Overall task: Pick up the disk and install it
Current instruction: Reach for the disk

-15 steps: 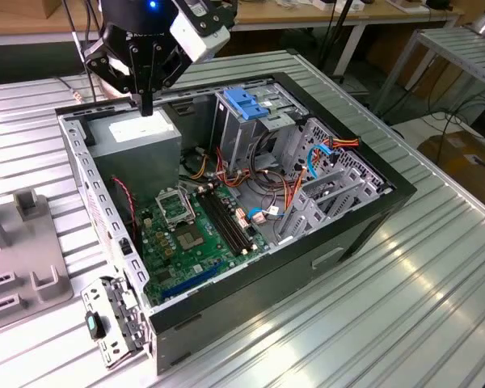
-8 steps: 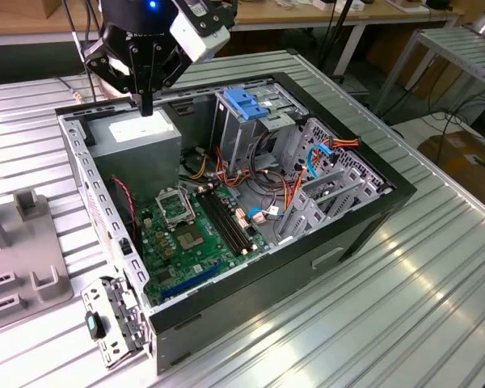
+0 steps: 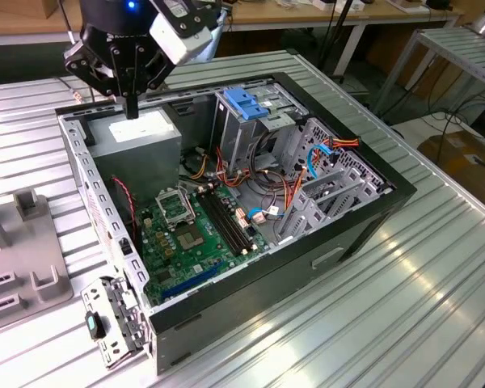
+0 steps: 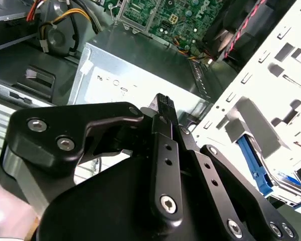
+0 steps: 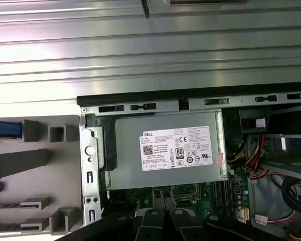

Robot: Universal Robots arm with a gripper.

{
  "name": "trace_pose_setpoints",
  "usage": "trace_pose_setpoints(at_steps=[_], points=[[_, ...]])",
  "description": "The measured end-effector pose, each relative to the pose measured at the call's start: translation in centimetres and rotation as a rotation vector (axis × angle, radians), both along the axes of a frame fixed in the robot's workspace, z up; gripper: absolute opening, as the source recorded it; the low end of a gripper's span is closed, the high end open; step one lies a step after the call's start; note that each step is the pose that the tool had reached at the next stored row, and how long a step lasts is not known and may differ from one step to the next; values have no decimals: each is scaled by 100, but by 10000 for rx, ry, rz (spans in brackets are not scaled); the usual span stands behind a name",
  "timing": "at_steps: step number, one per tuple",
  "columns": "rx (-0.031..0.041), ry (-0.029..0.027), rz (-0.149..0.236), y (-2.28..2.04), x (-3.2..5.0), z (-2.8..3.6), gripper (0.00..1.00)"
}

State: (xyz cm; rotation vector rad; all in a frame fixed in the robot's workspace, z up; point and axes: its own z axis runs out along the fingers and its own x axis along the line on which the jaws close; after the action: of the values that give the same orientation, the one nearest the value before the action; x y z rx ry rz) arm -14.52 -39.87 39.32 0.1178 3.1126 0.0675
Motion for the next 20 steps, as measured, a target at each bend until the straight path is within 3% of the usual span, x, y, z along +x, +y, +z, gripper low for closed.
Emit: trace_pose_setpoints(at_steps=[20], points=[[2, -1, -1, 0, -80, -1, 11]])
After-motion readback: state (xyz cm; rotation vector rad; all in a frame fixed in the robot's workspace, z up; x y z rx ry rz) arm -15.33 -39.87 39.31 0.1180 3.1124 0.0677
